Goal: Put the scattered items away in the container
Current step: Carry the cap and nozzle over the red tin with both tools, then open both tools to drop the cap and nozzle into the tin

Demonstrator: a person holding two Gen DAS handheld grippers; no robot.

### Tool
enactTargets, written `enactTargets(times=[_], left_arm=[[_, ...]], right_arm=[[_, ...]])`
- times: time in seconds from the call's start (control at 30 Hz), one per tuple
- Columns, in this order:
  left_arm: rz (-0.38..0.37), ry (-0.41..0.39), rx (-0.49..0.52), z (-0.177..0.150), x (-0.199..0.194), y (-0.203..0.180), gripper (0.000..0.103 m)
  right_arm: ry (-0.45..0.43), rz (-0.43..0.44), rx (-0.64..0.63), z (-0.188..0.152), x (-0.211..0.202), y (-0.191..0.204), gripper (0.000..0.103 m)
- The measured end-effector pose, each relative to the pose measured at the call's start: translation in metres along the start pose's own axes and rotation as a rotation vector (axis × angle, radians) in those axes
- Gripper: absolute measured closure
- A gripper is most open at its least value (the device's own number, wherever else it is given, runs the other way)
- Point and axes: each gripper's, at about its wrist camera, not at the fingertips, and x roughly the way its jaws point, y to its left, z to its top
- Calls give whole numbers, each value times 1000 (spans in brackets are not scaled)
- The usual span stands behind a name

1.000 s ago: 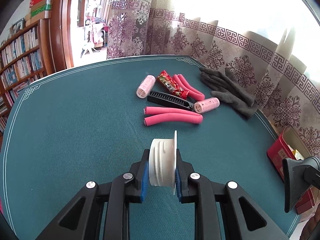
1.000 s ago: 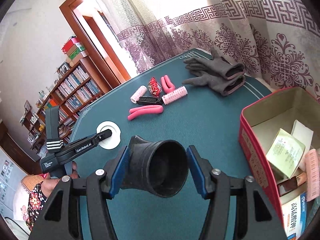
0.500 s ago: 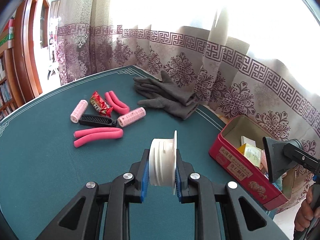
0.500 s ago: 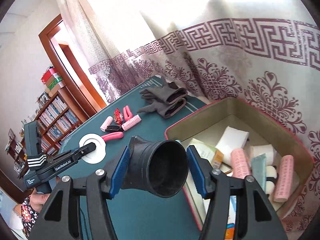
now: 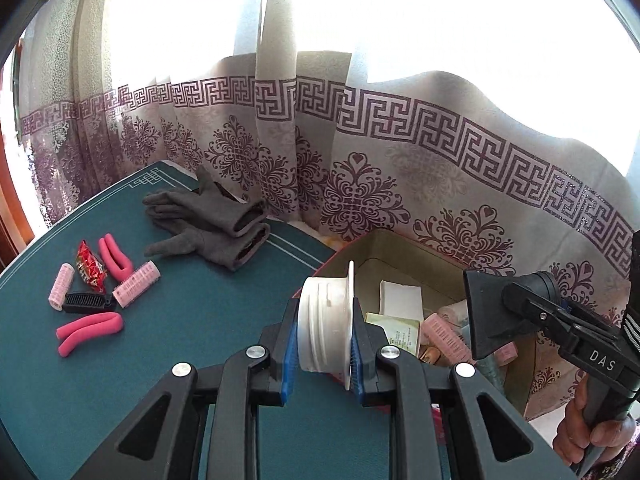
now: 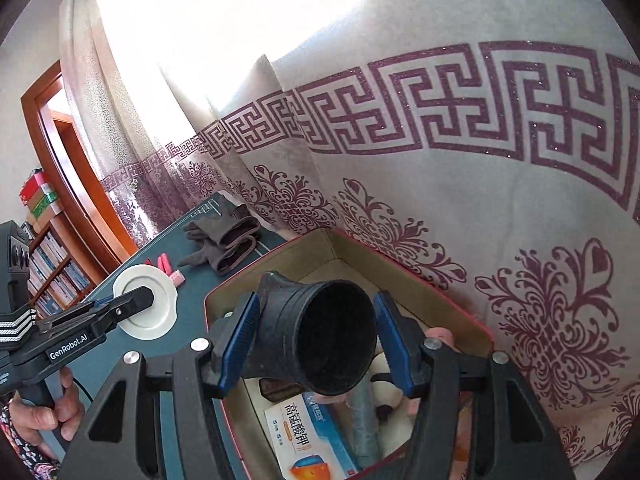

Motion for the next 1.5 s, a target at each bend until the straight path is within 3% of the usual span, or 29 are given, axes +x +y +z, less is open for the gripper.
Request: enactTargets(times=[0.5, 0.63, 0.7, 1.13, 1.27, 1.5], left_arm=[[-17, 50, 32, 15, 42, -23, 79], [-6, 58, 15, 13, 46, -17, 67], [7, 49, 6, 12, 44, -14, 50], [25, 46, -55, 3, 32, 9, 48], [42, 35, -65, -2, 28, 13, 24], [39, 47, -69, -8, 26, 17, 24]], right_arm=[[-16, -43, -12, 2, 4, -8, 40], [-15, -45, -16, 2, 5, -7, 40], [-14, -45, -15, 2, 6, -7, 40], [-20, -52, -21, 3, 10, 1, 40], [-22, -57, -22, 2, 12, 3, 40], [-4, -61, 3, 3, 21, 0, 40]])
